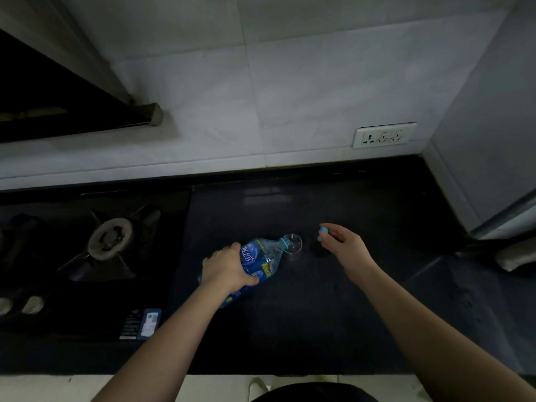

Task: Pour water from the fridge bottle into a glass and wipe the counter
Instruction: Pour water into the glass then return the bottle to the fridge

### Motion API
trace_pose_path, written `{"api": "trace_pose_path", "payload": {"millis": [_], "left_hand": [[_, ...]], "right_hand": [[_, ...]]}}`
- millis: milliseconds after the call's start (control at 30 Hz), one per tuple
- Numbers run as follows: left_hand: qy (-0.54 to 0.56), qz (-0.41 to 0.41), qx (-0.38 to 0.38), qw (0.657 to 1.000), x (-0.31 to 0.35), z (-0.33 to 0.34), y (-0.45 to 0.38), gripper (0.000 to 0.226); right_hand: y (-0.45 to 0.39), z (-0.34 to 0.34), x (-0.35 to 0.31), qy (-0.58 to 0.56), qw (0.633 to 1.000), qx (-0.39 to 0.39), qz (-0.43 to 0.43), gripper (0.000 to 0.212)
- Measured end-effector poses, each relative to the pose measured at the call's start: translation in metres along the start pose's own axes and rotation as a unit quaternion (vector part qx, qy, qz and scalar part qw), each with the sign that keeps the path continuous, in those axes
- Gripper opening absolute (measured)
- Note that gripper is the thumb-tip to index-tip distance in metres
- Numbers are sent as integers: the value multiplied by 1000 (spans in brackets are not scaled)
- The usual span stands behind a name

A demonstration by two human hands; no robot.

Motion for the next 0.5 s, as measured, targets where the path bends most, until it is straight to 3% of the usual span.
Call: {"api": "trace_pose_path", "payload": {"millis": [500], "left_hand": [[-8,-2,8,1000,4,-5,-1,77]], "right_hand": [[-2,3,1,-15,1000,-2,-8,29]]}}
Point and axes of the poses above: each hand's wrist, its own y-axis away from the middle knuckle, its own z-axis out of the palm, x = y × z, the point moved 8 cm from there along -y, towards the middle knuckle, and after that the axes turned 2 degrees about -y, right-handed, at the moved point
